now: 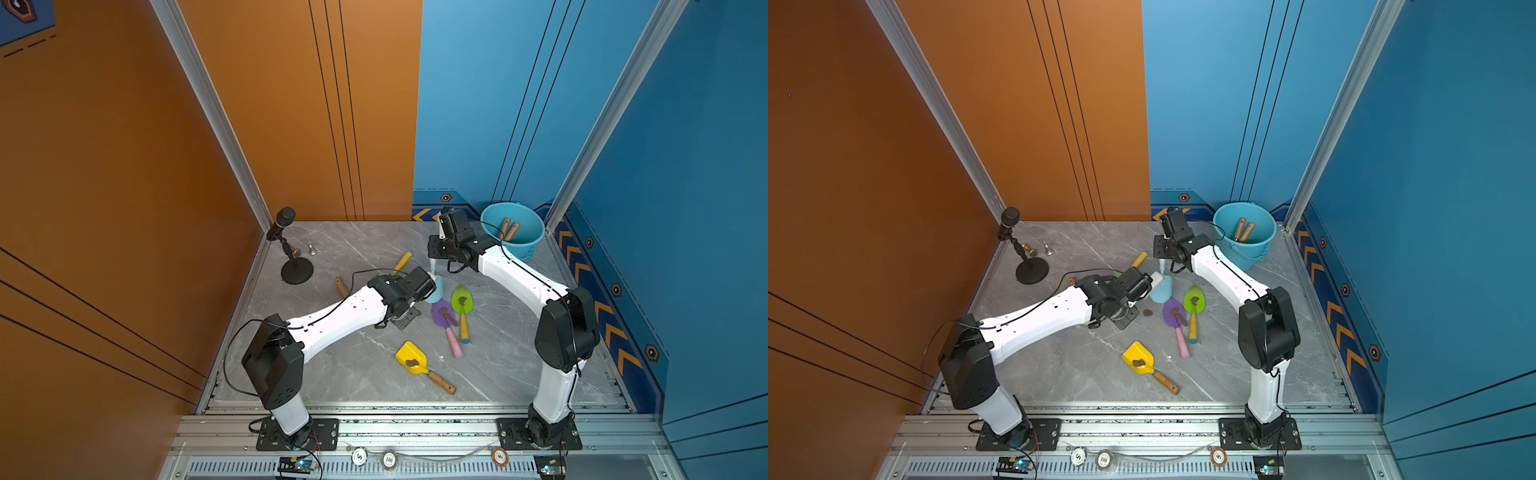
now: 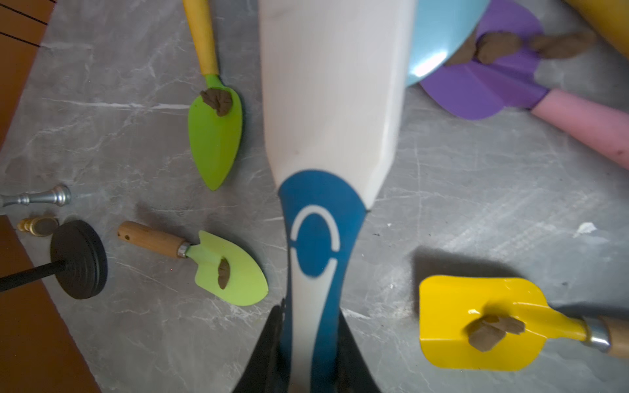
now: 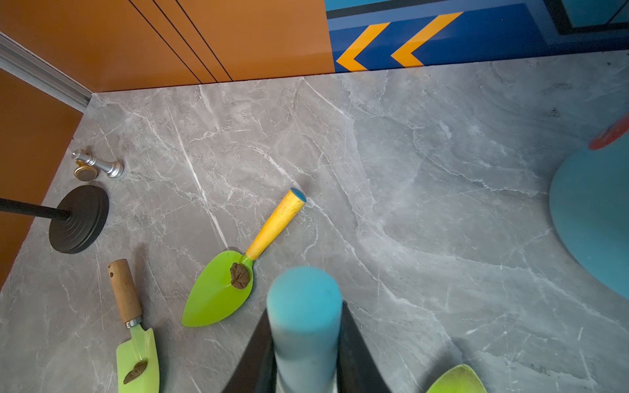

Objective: Brush the soil off the hand trowel and place it into the bucket
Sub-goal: Brush off the soil from the hand trowel.

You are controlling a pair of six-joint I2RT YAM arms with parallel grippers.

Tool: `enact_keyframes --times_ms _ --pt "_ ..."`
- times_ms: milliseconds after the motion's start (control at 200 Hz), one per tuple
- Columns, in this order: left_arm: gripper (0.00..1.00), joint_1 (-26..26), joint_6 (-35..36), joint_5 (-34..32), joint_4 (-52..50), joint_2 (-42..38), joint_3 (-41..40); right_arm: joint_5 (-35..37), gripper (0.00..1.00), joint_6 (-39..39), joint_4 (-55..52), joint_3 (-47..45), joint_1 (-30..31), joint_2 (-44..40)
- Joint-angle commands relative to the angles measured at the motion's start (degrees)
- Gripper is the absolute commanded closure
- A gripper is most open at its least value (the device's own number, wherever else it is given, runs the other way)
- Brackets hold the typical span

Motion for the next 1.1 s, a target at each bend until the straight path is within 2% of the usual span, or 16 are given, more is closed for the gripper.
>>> enact_keyframes --times_ms 0,190,375,546,671,791,936,1096 --pt "1.00 0.6 2.9 -1.9 0.6 3.3 1.1 -0.8 0.84 -0.8 -0.3 1.7 -0.1 -3.5" --pt "1.00 -2.8 2.2 -3.9 0.5 5.3 -1.6 -0.3 0.84 -0.7 -0.3 2.2 -0.3 -4.3" --pt "1.00 -6.1 -1.8 -3.1 -0.7 0.7 -5.6 0.0 0.84 -0.8 -0.5 2.5 -0.6 -4.5" --pt "1.00 -4.5 -1.0 -3.2 -0.6 -3.3 -2.2 -0.6 0.84 -1.3 -0.3 2.4 -0.6 -4.7" --pt "1.00 -0.9 1.5 -2.5 0.0 -1.3 0.9 -1.4 0.84 -1.6 -0.3 2.4 -0.6 -5.1" --pt "1.00 -0.9 4.1 -4.3 0.1 2.7 2.5 -1.9 0.84 -2.0 -0.4 2.4 -0.7 -6.0" --pt "1.00 -1.2 3.4 -3.5 1.0 5.8 1.0 -2.4 0.84 -1.9 -0.3 2.4 -1.1 -7.0" --pt "1.00 -3.6 0.8 -1.2 1.0 3.3 -4.7 -3.3 0.85 -1.5 0.4 2.2 -2.5 -7.6"
